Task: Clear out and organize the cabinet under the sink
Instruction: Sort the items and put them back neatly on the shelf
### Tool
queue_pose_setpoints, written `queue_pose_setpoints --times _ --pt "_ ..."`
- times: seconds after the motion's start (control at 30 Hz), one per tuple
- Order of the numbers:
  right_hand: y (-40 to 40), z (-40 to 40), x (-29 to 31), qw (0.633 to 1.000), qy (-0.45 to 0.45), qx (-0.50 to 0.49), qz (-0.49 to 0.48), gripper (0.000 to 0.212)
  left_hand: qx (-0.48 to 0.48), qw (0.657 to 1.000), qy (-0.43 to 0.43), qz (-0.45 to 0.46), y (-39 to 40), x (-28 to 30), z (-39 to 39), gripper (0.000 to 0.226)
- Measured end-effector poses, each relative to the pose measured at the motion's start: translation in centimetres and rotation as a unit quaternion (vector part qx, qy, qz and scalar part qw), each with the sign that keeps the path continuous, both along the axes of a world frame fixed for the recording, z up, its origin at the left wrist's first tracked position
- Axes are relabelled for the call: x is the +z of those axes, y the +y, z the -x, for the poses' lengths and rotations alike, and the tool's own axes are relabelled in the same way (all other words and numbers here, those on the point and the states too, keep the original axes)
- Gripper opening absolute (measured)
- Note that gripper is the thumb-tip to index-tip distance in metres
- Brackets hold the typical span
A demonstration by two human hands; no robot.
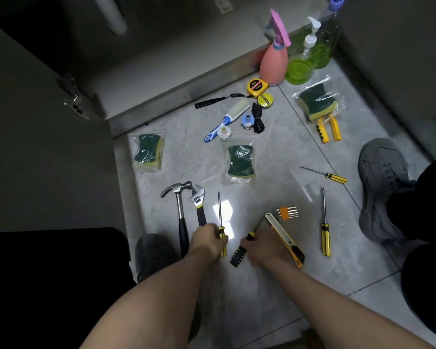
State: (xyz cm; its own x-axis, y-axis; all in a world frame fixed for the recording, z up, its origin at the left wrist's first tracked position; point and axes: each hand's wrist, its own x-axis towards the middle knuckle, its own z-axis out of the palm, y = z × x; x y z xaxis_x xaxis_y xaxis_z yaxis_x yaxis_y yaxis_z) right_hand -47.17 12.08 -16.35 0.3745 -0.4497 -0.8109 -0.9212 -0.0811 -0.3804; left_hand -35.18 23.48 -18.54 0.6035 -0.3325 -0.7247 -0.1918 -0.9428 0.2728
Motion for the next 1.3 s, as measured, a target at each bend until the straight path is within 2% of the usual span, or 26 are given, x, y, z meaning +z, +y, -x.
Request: queue_pose_setpoints --times 0.1,0.23,0.43,0.57,0.73,1.03,1.13,1.2,1.27,1.3 --pt "-0.1 0.3 0.6 0.997 0.001 0.065 0.034 0.022 0.021 1.0 0.001 0.006 -0.8 0.2 0.0 0.027" --pt "0.5 1.1 1.2 0.987 -0.018 0.151 0.056 0.033 0.04 0.999 -0.01 0.007 -2.0 0.5 0.2 0.026" --pt "-0.3 -1.5 0.1 0.969 -0.082 0.202 0.12 0.026 0.06 0.998 -0.02 -0.003 -1.8 0.4 0.2 0.025" --pt "-1.3 -3.5 -2.0 0.969 -0.117 0.168 0.14 0.026 0.086 0.996 -0.018 -0.003 -1.5 0.5 0.3 0.025" --pt "-2.5 -4.4 -3.3 0.968 -0.117 0.163 0.152 0.031 0.096 0.995 -0.008 0.005 -1.8 0.3 0.5 0.023" --pt "-3.2 -2.7 -2.4 0.973 -0.132 0.109 0.153 0.036 0.074 0.997 -0.008 0.003 -2.1 0.7 0.6 0.023" --pt "-4.7 -0.6 -1.1 0.972 -0.131 0.048 0.192 0.032 0.057 0.998 -0.01 -0.009 -2.3 1.2 0.5 0.029" --pt "-5.9 1.8 -0.3 0.965 -0.118 -0.017 0.235 0.022 0.04 0.999 -0.02 -0.023 -2.7 1.7 0.6 0.03" --pt "-7.0 4.5 0.2 0.955 -0.068 -0.067 0.281 0.018 0.032 0.998 -0.031 -0.035 -3.0 2.2 0.7 0.029" --pt "-7.5 5.8 0.3 0.951 -0.029 -0.09 0.296 0.026 0.031 0.998 -0.033 -0.04 -3.1 2.3 0.8 0.03"
